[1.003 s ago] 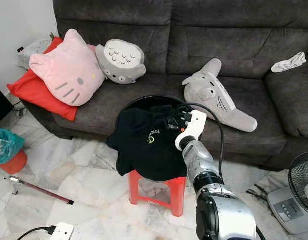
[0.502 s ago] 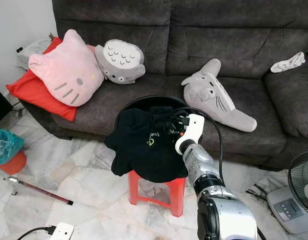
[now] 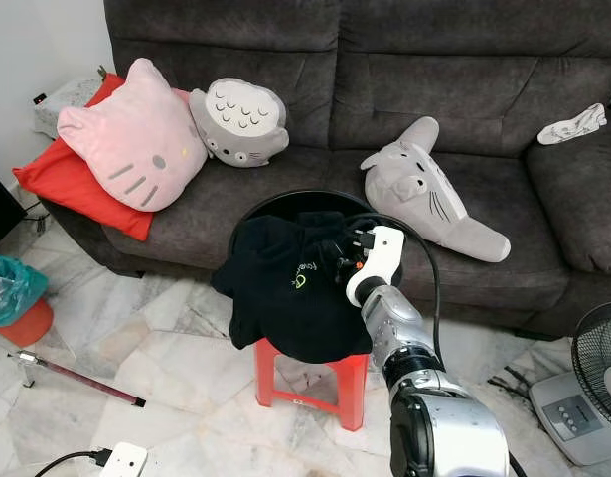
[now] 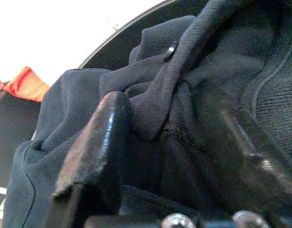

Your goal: Hang hanger

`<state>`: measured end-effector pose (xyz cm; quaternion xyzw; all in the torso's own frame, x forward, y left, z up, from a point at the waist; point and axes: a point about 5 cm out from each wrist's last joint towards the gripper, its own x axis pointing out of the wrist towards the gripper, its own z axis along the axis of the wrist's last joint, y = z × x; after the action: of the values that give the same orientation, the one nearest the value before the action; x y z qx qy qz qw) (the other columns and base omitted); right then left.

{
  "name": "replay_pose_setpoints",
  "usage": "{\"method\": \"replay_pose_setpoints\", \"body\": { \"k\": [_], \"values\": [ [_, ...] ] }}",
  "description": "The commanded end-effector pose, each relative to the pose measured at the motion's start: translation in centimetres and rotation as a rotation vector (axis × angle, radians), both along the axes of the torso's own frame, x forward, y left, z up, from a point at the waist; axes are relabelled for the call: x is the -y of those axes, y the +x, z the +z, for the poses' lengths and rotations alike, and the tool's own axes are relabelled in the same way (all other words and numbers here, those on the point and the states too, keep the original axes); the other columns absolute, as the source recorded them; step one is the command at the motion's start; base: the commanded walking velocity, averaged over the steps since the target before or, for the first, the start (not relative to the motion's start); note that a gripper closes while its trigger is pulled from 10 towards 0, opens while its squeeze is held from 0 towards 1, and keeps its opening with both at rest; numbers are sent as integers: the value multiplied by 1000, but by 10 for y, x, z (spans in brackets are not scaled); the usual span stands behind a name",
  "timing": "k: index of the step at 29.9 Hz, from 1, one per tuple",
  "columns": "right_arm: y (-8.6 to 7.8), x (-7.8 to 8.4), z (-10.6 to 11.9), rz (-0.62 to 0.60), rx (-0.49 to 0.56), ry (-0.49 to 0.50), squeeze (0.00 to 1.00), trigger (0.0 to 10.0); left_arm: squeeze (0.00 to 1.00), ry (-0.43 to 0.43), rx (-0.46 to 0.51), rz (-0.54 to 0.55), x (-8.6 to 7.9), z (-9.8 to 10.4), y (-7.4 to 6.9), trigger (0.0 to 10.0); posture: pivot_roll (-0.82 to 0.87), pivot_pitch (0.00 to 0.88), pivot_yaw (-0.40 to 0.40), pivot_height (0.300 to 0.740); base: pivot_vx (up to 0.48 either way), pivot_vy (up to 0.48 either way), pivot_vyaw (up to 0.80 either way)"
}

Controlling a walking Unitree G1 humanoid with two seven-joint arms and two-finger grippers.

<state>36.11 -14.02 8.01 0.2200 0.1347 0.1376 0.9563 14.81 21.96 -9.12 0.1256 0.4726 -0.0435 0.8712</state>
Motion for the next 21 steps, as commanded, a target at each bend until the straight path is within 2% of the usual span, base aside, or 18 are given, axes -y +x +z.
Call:
{"method": "replay_pose_setpoints", "body": {
  "k": [1,7,13,14,15,21],
  "values": [
    [1,-3,4,6,43,23,1000,10000,0,15,-23,-5,-5,-2,-7,10000,-32,38,50,740,0,0,0],
    [2,-4,10,12,86,52,1000,10000,0,14,-22,-5,-5,-2,-7,10000,-37,36,52,740,0,0,0],
    [0,-8,19,40,194,104,1000,10000,0,14,-23,-5,-5,-2,-7,10000,-37,35,51,740,0,0,0],
    [0,-8,21,39,213,113,961,10000,0,14,-22,-5,-5,-2,-7,10000,-37,35,51,740,0,0,0],
    [-1,-7,23,27,236,134,0,10000,0,14,-22,-4,-5,-2,-7,10000,-37,35,50,740,0,0,0],
    [-9,-1,25,-16,294,195,0,10000,0,13,-22,-4,-5,-2,-7,10000,-41,33,51,740,0,0,0]
  ]
}}
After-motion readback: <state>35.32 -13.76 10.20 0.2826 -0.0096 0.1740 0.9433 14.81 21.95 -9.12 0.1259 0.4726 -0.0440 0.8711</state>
